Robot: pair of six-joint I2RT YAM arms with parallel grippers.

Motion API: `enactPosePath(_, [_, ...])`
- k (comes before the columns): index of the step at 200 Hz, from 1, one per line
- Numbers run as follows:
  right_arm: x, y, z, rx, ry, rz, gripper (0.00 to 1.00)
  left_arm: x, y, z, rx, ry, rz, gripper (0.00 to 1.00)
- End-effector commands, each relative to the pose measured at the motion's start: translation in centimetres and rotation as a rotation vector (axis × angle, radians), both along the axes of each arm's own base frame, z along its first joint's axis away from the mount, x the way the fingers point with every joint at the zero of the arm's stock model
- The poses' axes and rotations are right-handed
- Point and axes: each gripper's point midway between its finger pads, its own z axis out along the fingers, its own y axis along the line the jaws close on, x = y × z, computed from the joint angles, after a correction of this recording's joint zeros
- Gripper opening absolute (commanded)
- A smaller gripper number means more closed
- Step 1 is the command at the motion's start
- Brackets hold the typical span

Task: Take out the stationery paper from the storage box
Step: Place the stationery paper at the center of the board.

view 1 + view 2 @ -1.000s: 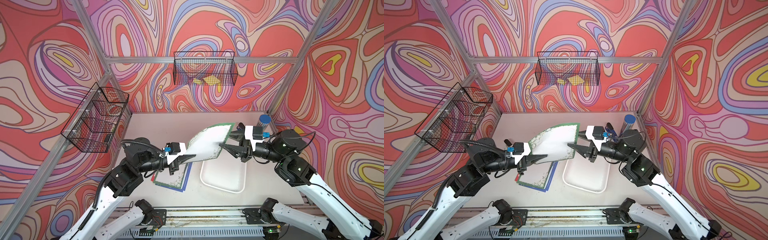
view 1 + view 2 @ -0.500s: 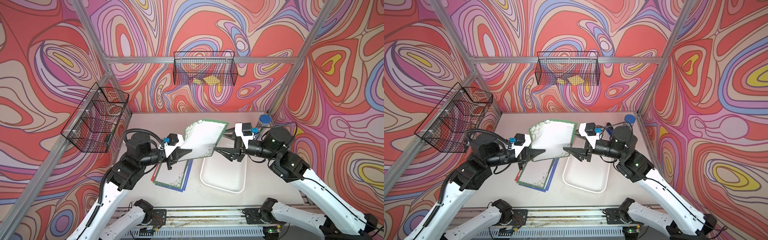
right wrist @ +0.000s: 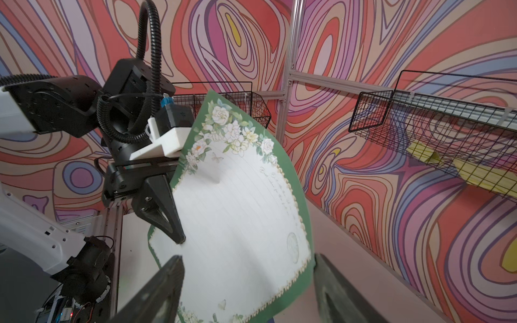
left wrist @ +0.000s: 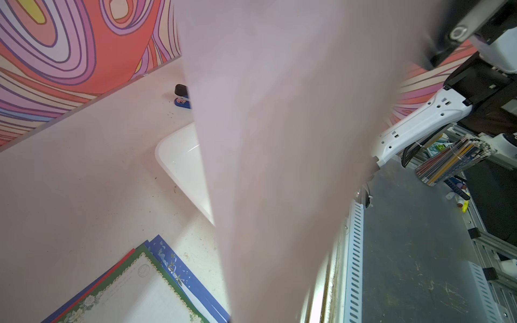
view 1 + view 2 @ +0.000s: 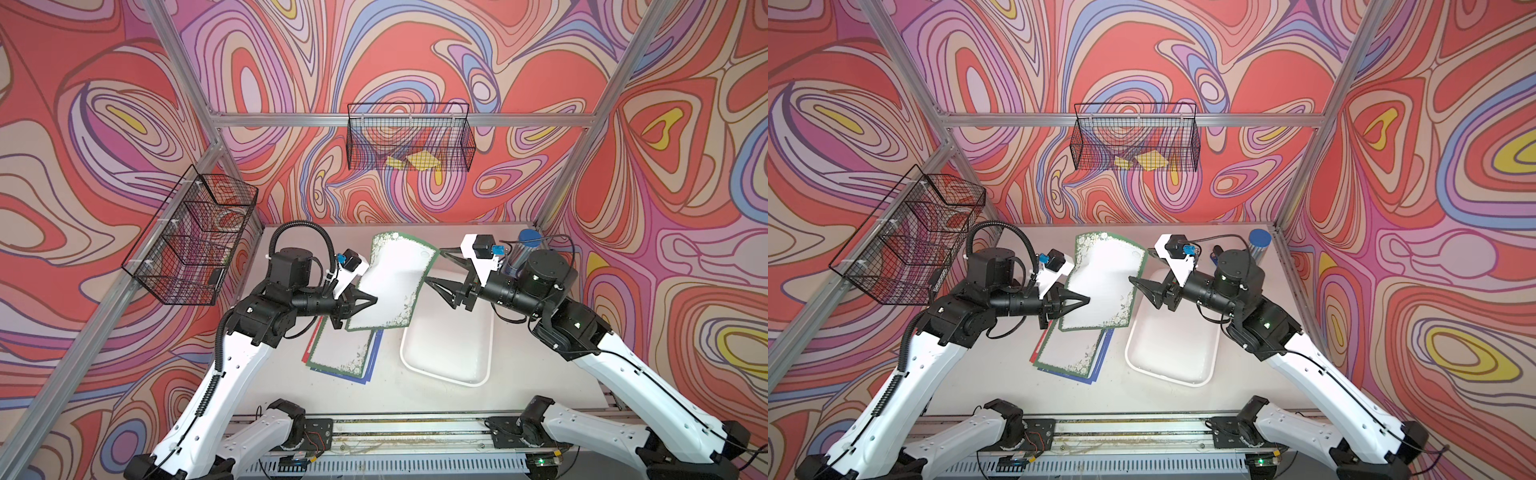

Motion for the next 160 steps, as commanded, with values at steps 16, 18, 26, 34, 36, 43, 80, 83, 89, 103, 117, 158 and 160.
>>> enactPosePath(16, [1.4, -0.3, -1.4, -0.022, 0.008, -0.069, 0.77, -1.5, 1.1, -1.0, 0.054, 0.122, 0.042, 0.00])
enactPosePath(18, [1.5, -0.3, -1.5, -0.021, 0.010, -0.073, 0.77, -1.5, 1.2, -1.1, 0.057, 0.126, 0.048, 0.00])
enactPosePath(26, [1.8, -0.4, -1.5, -0.020, 0.009, -0.090, 0.77, -1.5, 1.4, -1.4, 0.067, 0.140, 0.066, 0.00])
enactPosePath(34, [2.2, -0.6, -1.5, -0.019, 0.009, -0.114, 0.77, -1.4, 1.6, -1.8, 0.081, 0.158, 0.086, 0.00])
enactPosePath(36, [2.3, -0.6, -1.5, -0.020, 0.009, -0.119, 0.77, -1.4, 1.7, -1.8, 0.084, 0.162, 0.093, 0.00])
enactPosePath(43, [2.6, -0.8, -1.5, -0.018, 0.009, -0.138, 0.77, -1.2, 2.0, -2.2, 0.100, 0.179, 0.115, 0.00])
enactPosePath(80, [4.0, -1.8, -1.4, -0.007, 0.003, -0.240, 0.77, 1.2, 4.3, -6.3, 0.258, 0.261, 0.291, 0.00])
enactPosePath(83, [4.2, -1.9, -1.4, -0.004, 0.002, -0.250, 0.77, 1.4, 4.6, -6.6, 0.272, 0.266, 0.305, 0.00])
enactPosePath(89, [4.4, -2.1, -1.6, -0.005, 0.003, -0.266, 0.77, 1.9, 5.0, -7.4, 0.302, 0.278, 0.331, 0.00])
enactPosePath(103, [4.8, -2.5, -1.7, -0.006, 0.002, -0.301, 0.77, 2.6, 5.6, -8.9, 0.352, 0.312, 0.362, 0.00])
enactPosePath(117, [5.1, -2.7, -1.7, -0.013, 0.005, -0.318, 0.77, 3.2, 5.9, -10.0, 0.381, 0.343, 0.371, 0.00])
enactPosePath(158, [5.4, -2.6, -1.8, -0.018, 0.012, -0.327, 0.77, 5.3, 8.1, -14.3, 0.518, 0.432, 0.469, 0.00])
enactPosePath(160, [5.4, -2.7, -1.8, -0.017, 0.014, -0.329, 0.77, 5.3, 8.2, -14.5, 0.519, 0.442, 0.467, 0.00])
